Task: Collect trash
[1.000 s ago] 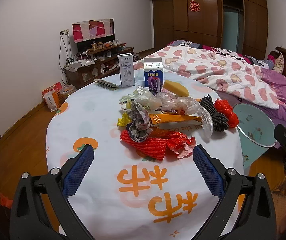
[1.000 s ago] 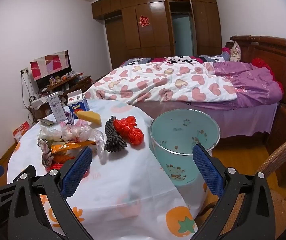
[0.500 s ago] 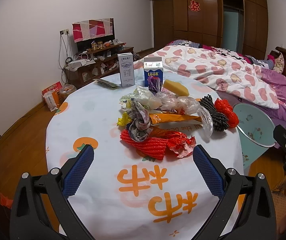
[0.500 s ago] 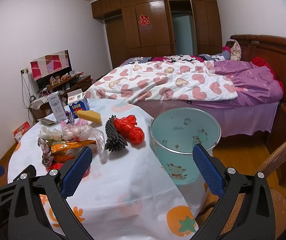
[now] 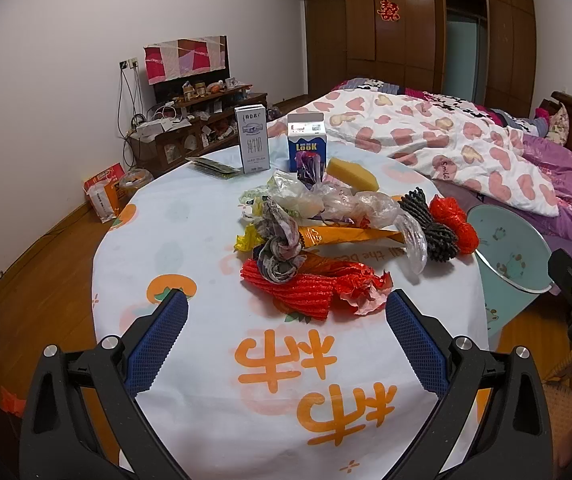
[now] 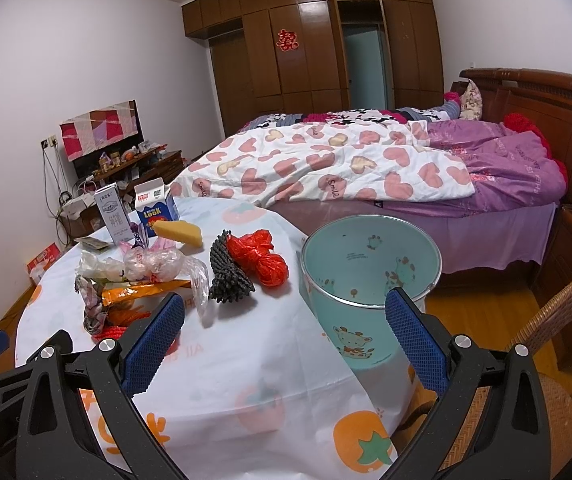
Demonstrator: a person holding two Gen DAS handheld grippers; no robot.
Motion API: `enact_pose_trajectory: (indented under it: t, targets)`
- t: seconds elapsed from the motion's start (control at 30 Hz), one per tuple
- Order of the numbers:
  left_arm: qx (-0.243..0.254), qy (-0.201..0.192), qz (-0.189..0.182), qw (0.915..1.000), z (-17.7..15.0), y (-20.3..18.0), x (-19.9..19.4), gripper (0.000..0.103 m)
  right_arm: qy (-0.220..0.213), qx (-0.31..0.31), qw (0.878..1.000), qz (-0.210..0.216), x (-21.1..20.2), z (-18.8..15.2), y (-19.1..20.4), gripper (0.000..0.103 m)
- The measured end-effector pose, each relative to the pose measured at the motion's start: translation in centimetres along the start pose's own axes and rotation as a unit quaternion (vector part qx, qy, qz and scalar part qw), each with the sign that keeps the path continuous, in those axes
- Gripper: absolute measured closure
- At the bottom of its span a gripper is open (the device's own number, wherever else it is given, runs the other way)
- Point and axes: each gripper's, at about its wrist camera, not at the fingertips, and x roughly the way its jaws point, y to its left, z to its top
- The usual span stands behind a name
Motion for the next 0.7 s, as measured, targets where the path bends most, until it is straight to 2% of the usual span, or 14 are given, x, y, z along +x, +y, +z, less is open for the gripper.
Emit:
enact_pose_trajectory:
  t: [0.7]
  targets:
    - [0.002,0.002,0.001,1.0000,-0.43,-0.35,0.00,0.006,0.001,0.001,1.000,0.001,0.04,-0.09,0.08,0.005]
